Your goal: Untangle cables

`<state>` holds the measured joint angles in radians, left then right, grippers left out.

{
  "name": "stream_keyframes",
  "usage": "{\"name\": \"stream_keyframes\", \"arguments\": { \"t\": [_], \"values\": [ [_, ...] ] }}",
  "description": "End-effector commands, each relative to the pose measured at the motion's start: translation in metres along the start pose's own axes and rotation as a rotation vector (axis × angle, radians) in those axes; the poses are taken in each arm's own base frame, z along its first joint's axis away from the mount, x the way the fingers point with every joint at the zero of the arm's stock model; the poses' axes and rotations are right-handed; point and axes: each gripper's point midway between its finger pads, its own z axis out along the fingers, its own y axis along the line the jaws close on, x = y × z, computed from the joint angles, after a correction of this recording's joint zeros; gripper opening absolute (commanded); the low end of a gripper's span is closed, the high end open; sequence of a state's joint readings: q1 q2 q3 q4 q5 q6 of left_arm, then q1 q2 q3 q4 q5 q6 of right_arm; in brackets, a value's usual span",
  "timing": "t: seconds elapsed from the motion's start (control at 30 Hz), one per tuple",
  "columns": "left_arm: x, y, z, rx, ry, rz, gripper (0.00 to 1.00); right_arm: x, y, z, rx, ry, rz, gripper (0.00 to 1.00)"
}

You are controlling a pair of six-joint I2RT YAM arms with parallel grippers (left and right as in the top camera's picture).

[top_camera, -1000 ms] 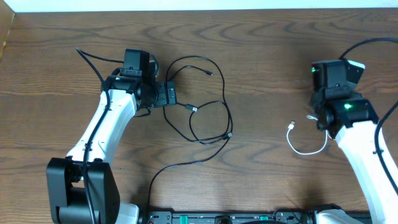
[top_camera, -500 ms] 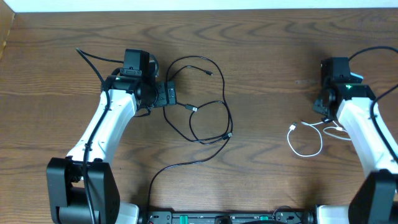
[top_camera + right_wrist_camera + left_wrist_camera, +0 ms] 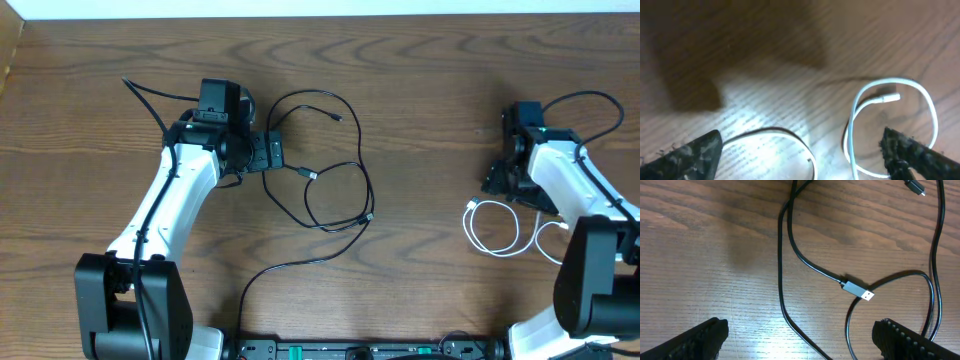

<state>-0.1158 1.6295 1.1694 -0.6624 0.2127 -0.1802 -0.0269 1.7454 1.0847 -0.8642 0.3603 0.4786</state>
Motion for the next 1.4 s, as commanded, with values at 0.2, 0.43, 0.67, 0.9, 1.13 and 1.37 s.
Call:
{"name": "stream_keyframes", "arguments": {
  "t": [0.2,0.43,0.67,0.9,1.13,1.37],
  "values": [
    [-0.001,-0.001,0.000,0.010,0.002,-0.004,0.98,-0.007,0.016,-0.026,-0.116,0.019,-0.087,0.99],
    [-0.001,-0.001,0.000,0.010,0.002,-0.004,0.98,0.032,0.011,-0.036,-0.142,0.202,-0.127,0.99],
    [-0.001,-0.001,0.000,0.010,0.003,-0.004,0.98,0.054,0.001,-0.026,-0.098,0.269,-0.141,0.99],
    [-0.001,-0.001,0.000,0.010,0.002,-0.004,0.98,0.066,0.003,-0.008,-0.092,0.273,-0.106,0.97],
    [-0.001,-0.001,0.000,0.010,0.002,-0.004,0.98,0.079,0.009,0.021,-0.110,0.243,-0.097,0.84],
    [-0.001,-0.001,0.000,0.010,0.002,-0.004,0.98,0.069,0.024,0.044,-0.167,0.127,-0.072,0.38]
  ]
}}
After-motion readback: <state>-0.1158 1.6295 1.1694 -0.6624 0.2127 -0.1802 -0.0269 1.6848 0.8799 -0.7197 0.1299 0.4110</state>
